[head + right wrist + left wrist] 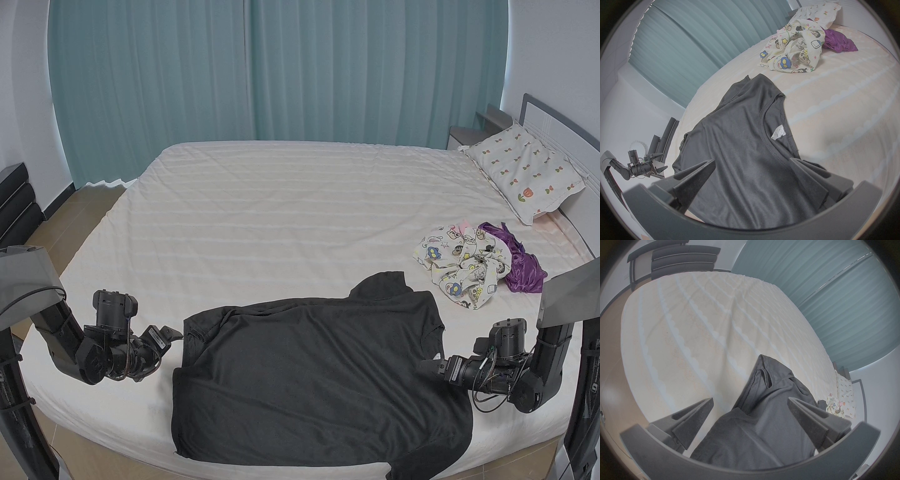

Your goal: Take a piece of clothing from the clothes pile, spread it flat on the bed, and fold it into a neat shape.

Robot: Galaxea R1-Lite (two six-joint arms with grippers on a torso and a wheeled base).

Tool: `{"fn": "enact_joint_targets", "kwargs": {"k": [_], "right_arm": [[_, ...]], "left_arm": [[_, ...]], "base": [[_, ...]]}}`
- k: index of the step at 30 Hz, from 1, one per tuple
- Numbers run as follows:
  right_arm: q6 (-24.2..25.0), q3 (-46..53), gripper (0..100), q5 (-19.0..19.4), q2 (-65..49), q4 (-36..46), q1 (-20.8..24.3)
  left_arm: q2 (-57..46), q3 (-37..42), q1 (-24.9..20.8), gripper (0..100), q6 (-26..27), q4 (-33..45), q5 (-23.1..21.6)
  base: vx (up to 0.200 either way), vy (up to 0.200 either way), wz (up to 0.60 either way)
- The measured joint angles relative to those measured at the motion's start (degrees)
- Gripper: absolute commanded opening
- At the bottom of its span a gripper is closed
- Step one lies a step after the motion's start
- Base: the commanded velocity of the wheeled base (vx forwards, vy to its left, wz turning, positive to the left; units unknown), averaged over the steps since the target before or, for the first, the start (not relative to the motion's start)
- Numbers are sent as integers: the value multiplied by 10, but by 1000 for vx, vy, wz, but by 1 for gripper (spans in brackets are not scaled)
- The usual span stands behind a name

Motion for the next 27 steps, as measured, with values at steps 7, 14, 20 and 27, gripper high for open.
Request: {"fn": "enact_joint_targets", "kwargs": {"k": [7, 14, 20, 27], "right_arm": [[0, -1, 100, 0, 0, 0, 0], [0, -2, 100, 0, 1, 0, 3], [1, -4, 100, 0, 1, 0, 4], [0, -4, 100, -1, 1, 0, 4]], "left_arm": [[0, 0, -5, 100, -2, -2, 0], [1, -13, -17, 100, -52, -4, 0], [31, -57, -44, 100, -76, -4, 18], [96, -125, -76, 100, -71, -1, 91]], "base": [[86, 0, 0], [0, 0, 0], [0, 0, 0], [0, 0, 0]]}}
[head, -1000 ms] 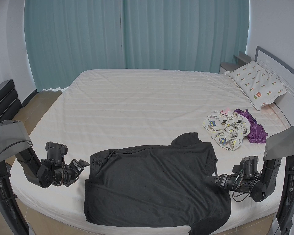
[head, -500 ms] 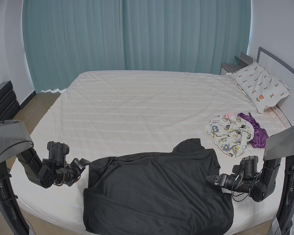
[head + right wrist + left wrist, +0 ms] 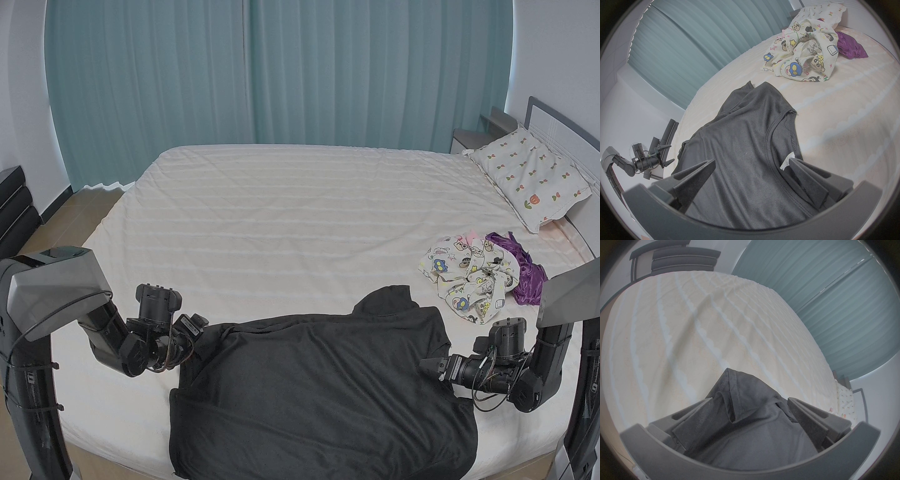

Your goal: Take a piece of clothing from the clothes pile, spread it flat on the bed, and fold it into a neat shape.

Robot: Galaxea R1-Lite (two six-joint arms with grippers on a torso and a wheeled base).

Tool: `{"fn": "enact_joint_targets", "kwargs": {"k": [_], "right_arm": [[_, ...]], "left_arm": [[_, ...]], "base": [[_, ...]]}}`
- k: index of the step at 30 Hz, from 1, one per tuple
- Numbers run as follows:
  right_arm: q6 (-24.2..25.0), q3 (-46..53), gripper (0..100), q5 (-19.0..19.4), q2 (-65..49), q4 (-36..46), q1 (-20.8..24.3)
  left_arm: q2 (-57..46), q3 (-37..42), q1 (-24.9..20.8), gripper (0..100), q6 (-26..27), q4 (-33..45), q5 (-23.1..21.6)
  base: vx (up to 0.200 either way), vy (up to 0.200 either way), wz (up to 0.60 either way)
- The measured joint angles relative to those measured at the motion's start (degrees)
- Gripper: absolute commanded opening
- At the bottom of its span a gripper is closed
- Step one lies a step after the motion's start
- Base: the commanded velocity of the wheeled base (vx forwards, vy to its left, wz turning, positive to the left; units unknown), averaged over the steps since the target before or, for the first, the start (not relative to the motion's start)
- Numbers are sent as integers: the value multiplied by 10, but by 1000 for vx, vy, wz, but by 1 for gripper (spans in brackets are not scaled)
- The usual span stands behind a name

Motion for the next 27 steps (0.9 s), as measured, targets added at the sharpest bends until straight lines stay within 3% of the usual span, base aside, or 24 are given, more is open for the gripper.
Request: {"fn": "enact_joint_targets", "kwargs": {"k": [5, 13, 14, 27], "right_arm": [[0, 0, 100, 0, 0, 0, -1], [0, -1, 100, 0, 1, 0, -4], [0, -1, 100, 0, 1, 0, -4], [0, -2, 100, 0, 1, 0, -6]], "left_arm": [[32, -32, -9, 100, 30, 2, 10], [51, -51, -23, 100, 32, 22, 12], [53, -55, -25, 0, 33, 26, 12], [67, -126, -1, 0, 32, 66, 17]], "base": [[0, 0, 0], [0, 0, 0], [0, 0, 0], [0, 0, 0]]}}
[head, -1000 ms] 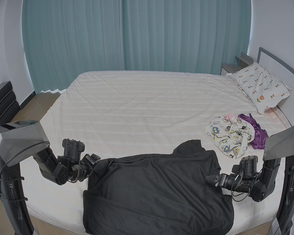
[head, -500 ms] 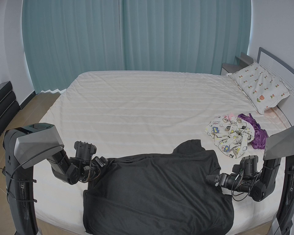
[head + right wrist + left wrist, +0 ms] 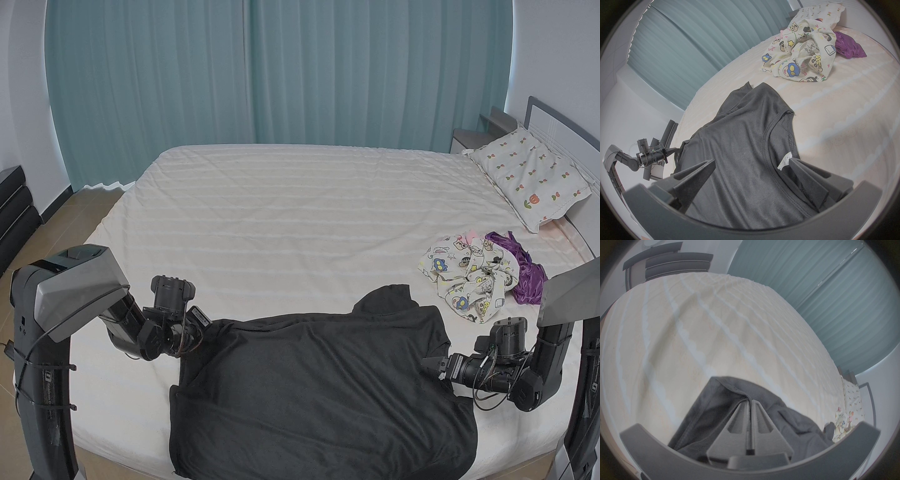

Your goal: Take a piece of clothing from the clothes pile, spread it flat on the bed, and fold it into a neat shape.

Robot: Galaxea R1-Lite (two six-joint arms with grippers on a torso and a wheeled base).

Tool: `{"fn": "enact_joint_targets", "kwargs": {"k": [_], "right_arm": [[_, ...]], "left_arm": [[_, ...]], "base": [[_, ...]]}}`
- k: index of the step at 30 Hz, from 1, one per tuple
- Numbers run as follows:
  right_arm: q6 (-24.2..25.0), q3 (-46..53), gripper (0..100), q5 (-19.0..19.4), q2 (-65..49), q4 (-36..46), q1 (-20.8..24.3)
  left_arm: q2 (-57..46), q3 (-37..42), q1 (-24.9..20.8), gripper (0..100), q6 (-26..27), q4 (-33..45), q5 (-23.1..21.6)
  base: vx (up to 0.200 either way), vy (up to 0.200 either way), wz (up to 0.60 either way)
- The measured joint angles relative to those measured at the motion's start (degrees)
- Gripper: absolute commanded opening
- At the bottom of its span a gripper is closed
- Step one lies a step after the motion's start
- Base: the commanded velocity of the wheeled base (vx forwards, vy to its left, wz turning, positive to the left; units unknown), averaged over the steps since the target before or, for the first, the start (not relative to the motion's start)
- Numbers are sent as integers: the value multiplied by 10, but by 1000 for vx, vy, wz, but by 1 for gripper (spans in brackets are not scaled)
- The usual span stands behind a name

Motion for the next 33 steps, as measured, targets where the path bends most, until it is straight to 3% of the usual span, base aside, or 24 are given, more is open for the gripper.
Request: {"fn": "enact_joint_targets", "kwargs": {"k": [14, 25, 26, 33], "right_arm": [[2, -3, 100, 0, 4, -1, -1], [47, -69, 100, -9, 4, 2, -8], [49, -77, 100, -10, 4, 4, -9], [54, -178, 100, -15, 12, 62, -14]], "left_arm": [[13, -127, 49, 0, 10, 54, 0], [70, -227, 59, 0, 16, 108, 0], [75, -232, 59, 100, 17, 108, 0], [89, -250, 60, 100, 17, 117, 0]], "base": [[0, 0, 0], [0, 0, 0], [0, 0, 0], [0, 0, 0]]}}
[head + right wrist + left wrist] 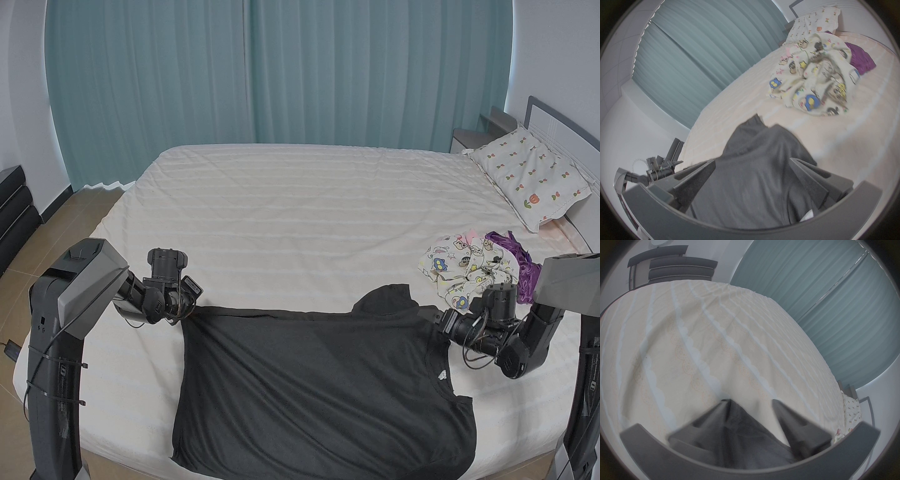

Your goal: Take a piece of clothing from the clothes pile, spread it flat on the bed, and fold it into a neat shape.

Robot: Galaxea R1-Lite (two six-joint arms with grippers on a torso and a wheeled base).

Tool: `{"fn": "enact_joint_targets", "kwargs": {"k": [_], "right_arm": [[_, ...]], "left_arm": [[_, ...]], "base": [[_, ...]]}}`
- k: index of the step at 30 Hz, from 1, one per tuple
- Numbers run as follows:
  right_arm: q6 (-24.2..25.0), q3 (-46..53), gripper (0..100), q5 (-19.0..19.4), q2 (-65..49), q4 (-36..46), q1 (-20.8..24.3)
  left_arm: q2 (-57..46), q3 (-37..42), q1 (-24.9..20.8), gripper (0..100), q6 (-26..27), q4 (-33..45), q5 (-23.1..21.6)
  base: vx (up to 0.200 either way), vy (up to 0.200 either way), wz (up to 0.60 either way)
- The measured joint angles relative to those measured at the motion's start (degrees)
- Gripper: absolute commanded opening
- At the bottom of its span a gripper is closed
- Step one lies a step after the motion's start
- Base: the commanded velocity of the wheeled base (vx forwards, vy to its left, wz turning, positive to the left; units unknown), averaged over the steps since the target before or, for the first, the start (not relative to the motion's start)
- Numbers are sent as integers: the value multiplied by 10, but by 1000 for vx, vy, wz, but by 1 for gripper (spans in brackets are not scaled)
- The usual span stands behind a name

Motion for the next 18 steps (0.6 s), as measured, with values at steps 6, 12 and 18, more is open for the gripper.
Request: {"fn": "enact_joint_targets", "kwargs": {"k": [6, 12, 18], "right_arm": [[0, -142, 100, -15, 25, 69, 1], [-3, -279, 100, -32, 68, 153, 8], [-15, -380, 100, -44, 121, 220, 15]], "left_arm": [[1, -3, 2, 100, -2, 17, 0], [-19, 30, 10, 100, -10, 25, -9], [-61, 100, 16, 100, -42, 25, -48]], "base": [[0, 0, 0], [0, 0, 0], [0, 0, 0]]}}
